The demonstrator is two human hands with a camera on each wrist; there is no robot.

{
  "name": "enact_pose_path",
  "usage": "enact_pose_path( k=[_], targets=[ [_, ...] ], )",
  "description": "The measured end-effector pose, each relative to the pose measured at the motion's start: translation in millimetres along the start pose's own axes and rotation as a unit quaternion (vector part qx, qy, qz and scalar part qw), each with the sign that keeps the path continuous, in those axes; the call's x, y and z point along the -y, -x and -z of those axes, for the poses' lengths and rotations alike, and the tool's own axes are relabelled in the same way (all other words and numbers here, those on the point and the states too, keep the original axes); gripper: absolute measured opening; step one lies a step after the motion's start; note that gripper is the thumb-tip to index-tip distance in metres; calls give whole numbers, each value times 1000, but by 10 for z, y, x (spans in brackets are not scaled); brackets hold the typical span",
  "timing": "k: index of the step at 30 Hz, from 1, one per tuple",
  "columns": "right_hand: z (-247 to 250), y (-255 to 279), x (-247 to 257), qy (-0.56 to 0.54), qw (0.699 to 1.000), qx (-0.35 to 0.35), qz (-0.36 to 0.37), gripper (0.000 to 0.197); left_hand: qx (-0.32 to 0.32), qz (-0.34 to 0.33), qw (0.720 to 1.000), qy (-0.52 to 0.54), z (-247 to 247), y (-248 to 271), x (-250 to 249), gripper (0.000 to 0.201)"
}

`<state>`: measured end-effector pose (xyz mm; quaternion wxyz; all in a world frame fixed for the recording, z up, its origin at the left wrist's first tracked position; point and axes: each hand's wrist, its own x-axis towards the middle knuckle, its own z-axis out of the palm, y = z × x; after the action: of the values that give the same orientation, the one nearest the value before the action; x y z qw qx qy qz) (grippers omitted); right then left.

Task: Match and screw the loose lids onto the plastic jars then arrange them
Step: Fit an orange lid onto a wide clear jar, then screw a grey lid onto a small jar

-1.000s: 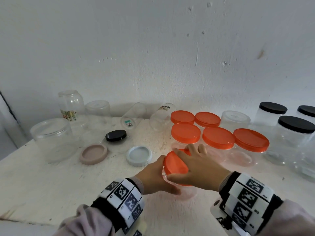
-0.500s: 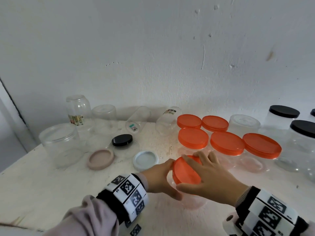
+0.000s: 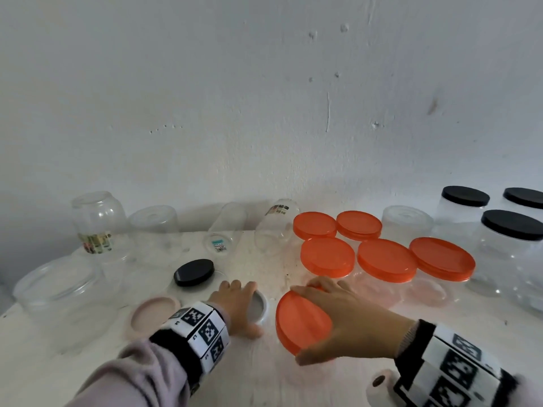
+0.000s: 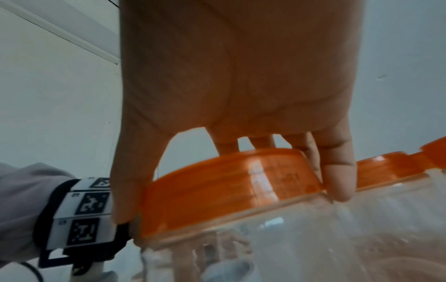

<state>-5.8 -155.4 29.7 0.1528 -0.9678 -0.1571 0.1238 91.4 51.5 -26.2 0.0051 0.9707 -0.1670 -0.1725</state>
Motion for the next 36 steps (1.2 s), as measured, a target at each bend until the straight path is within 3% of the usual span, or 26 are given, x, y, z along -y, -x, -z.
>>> enact_pose_path(
  k=[7, 21, 25, 29, 32, 36],
  targets=[
    [131, -631, 230, -7, 996, -69, -51, 98, -1, -12, 995, 95, 104, 215, 343, 92],
    [214, -1688, 537, -24, 993, -65, -91, 91, -96, 4, 953, 288, 261, 556, 924, 85],
    [437, -1871, 464, -53, 989, -75, -119, 73, -115, -8, 937, 329, 265, 526, 980, 78],
    [661, -2074, 330, 17, 984, -102, -145, 58, -119, -20, 934, 338, 279, 510, 983, 78],
    [712, -2230, 203, 87, 978, -66, -176, 56, -108, -21, 932, 346, 312, 493, 969, 82],
    [788, -2413, 73, 190, 970, 6, -148, 61, -103, -30, 925, 365, 326, 477, 1003, 88]
  ],
)
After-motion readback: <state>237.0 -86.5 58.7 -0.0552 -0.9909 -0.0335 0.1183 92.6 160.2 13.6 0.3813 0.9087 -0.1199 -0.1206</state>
